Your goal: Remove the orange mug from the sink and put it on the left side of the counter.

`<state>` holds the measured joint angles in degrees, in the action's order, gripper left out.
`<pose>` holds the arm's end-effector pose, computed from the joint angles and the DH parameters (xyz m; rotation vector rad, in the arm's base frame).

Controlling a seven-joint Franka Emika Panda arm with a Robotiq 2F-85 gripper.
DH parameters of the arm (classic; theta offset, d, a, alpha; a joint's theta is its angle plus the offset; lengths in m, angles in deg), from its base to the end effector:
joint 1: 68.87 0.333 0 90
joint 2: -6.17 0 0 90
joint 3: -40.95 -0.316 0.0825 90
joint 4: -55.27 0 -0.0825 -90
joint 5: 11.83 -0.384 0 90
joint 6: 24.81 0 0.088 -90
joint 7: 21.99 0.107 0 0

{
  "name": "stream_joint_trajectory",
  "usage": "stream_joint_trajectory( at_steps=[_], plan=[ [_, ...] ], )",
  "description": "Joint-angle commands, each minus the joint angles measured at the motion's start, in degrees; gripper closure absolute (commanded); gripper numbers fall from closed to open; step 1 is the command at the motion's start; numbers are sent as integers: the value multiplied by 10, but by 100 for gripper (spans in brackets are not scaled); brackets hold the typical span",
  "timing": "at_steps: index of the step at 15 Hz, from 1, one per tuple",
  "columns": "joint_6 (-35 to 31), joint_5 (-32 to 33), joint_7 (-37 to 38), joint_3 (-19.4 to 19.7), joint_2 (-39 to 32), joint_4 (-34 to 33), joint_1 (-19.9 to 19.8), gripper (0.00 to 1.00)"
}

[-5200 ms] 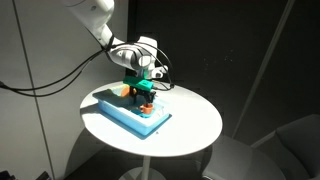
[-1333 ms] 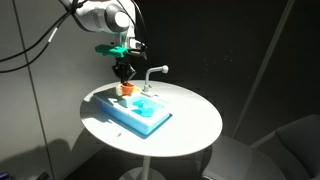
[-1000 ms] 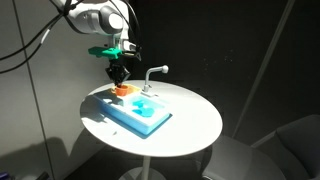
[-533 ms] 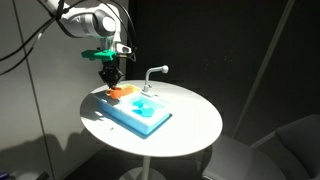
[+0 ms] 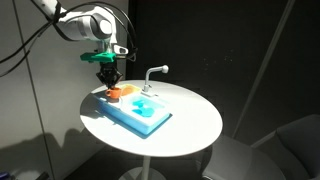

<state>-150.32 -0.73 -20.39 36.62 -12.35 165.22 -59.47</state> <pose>0.5979 0.1368 0.3216 2.9655 0.4863 -0.0475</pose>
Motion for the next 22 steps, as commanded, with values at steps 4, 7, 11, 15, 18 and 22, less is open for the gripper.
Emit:
stream_joint_trajectory(
  at_steps=[4, 7, 11, 15, 18, 22],
  plan=[
    [-51, -9, -42, -14, -13, -10, -5, 99],
    [-72, -24, -35, -19, -20, -12, -6, 99],
    [-94, -44, -26, -22, -27, -14, -4, 99],
    [-98, -58, -17, -21, -34, -19, -2, 99],
    [-91, -62, -14, -20, -35, -20, -2, 99],
    [-87, -58, -11, -18, -36, -20, -1, 53]
  ],
)
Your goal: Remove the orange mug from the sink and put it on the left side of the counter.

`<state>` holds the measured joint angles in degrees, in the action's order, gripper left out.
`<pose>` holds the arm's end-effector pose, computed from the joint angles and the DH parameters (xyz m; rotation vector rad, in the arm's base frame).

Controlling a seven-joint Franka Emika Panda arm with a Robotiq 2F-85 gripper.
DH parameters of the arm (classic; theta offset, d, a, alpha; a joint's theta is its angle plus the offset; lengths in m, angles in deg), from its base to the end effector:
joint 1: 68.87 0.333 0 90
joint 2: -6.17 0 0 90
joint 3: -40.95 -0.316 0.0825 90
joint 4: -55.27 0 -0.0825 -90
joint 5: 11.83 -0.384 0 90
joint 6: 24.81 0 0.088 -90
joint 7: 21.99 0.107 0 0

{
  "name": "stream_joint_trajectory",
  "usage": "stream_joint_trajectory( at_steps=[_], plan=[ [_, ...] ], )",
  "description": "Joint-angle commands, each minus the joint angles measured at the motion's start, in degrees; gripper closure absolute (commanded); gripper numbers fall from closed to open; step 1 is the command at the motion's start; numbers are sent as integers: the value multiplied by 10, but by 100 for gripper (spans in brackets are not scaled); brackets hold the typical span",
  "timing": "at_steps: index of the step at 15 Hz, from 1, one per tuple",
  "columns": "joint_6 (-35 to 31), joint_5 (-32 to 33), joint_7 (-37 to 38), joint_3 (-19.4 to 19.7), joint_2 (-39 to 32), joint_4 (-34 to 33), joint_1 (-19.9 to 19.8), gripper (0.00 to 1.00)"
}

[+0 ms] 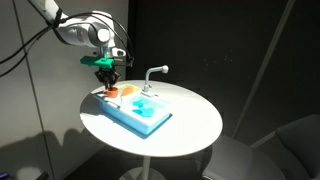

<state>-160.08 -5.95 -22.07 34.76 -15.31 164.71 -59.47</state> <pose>0.6107 0.1651 0.3089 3.0706 0.5185 0.1296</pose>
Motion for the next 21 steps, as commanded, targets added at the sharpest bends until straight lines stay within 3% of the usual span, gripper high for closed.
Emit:
stream_joint_trajectory(
  at_steps=[1, 7, 16, 21],
  plan=[
    [12, -6, 6, 1, -6, -15, -1, 45],
    [17, 6, 18, 5, 0, -13, 5, 1],
    [30, 32, 41, 7, 32, 4, 20, 0],
    [52, 38, 98, 9, 62, 11, 27, 0]
  ],
)
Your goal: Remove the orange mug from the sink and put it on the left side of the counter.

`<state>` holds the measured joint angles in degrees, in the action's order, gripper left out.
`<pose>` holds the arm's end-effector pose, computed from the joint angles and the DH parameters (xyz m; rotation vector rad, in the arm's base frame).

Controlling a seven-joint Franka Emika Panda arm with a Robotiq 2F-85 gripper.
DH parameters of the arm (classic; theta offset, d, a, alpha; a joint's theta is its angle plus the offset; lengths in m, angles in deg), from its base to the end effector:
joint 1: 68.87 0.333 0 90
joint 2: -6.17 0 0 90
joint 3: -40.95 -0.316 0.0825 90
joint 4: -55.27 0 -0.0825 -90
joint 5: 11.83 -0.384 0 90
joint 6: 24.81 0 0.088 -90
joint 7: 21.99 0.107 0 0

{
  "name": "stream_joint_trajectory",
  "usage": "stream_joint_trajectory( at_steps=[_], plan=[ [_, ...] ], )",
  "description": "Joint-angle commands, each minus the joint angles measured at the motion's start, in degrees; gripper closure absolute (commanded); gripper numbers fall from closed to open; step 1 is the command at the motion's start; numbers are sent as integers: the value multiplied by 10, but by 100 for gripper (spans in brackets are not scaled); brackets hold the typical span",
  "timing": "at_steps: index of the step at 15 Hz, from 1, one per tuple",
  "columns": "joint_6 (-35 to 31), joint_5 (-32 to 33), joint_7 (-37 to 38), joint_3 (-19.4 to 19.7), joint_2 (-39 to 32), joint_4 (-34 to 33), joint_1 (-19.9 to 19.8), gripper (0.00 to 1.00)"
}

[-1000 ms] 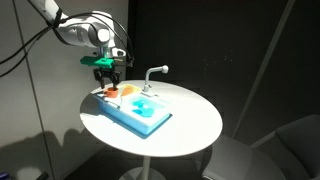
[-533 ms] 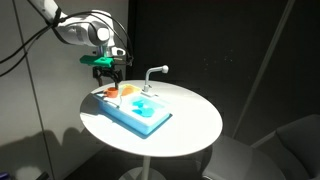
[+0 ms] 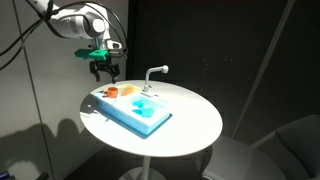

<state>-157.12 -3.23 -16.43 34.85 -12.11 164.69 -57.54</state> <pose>0.6013 0.1819 0.3392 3.0404 0.4548 0.1508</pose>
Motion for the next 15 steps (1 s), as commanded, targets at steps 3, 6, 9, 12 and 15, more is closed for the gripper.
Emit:
stream_joint_trajectory(
  at_steps=[3, 6, 9, 12, 15],
  plan=[
    [38, 9, 82, 11, 49, 15, 5, 0],
    [58, 7, 119, 15, 68, 22, 2, 0],
    [78, 0, 144, 16, 90, 32, -2, 0],
    [88, -7, 157, 15, 112, 45, -7, 0],
    [96, -20, 164, 14, 135, 60, -16, 0]
  ],
)
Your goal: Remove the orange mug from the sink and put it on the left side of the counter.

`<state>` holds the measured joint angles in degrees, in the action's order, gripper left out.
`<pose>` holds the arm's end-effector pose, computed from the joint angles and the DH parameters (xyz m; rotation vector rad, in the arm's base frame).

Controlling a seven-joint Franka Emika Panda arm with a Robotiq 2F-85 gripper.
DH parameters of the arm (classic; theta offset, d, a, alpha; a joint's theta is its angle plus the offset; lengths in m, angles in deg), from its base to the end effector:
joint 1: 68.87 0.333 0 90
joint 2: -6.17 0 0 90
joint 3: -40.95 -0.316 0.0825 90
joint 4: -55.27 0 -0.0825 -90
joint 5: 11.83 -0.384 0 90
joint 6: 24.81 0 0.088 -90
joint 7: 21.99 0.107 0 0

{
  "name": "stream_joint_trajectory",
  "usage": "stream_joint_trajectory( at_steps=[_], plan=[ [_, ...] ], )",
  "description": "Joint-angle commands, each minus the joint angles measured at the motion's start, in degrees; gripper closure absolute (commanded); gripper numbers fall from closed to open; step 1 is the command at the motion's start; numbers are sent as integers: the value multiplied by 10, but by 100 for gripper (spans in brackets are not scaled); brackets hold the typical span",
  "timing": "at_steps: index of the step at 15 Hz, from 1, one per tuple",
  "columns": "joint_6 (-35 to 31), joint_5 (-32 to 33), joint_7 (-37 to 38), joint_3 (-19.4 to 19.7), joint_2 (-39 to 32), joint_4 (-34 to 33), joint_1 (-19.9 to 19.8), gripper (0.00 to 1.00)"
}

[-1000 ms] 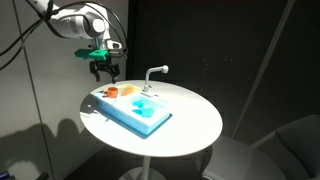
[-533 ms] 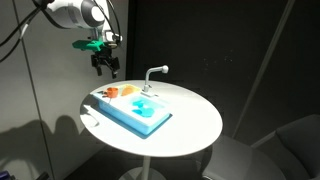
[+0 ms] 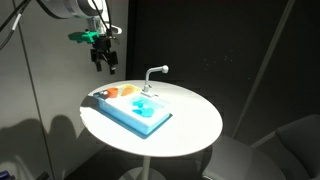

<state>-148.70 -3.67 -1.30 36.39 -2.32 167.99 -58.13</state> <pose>0.5733 0.1496 0.4027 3.0508 -0.0283 0.1202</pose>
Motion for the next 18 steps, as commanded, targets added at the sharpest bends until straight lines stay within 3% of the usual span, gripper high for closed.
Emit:
stream_joint_trajectory(
  at_steps=[1, 18],
  plan=[
    [14, -22, 12, -1, 45, 32, -13, 0],
    [20, -67, 8, 22, 143, 96, -85, 0]
  ],
)
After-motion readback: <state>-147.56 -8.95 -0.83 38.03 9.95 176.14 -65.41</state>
